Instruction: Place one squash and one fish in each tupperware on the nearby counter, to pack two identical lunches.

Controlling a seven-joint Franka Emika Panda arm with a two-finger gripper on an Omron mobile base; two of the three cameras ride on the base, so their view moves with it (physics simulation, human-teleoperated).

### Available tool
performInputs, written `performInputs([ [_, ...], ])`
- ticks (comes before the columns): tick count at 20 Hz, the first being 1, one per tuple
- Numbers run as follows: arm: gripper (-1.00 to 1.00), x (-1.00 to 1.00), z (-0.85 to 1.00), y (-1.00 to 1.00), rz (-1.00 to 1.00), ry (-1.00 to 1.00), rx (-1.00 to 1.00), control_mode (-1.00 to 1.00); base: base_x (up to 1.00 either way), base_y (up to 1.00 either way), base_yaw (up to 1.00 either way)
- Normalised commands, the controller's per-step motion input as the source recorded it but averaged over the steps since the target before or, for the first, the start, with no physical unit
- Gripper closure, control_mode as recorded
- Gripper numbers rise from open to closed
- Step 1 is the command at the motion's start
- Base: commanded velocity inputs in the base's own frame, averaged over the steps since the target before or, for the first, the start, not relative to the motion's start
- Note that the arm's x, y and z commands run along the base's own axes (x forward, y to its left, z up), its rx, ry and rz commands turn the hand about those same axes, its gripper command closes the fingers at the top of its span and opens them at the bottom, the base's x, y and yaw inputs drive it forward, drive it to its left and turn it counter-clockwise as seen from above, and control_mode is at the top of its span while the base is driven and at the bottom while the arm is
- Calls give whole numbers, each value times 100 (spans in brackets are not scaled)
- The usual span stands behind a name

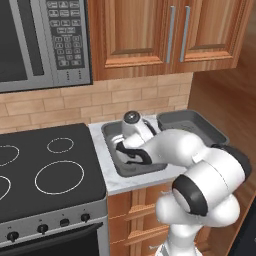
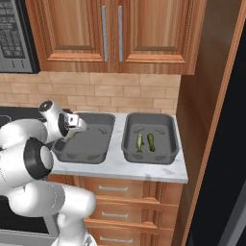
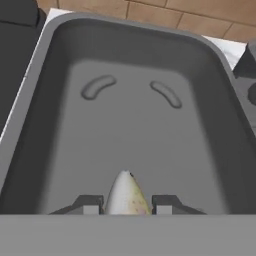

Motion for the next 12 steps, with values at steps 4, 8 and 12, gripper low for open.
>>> performInputs([
  [4, 100, 46, -32, 9, 0, 0, 0, -100, 0, 0, 0],
  [8, -100, 48, -26, 4, 0, 0, 0, -100, 0, 0, 0],
  [12, -100, 41, -14, 1, 0, 1, 0, -100, 0, 0, 0],
])
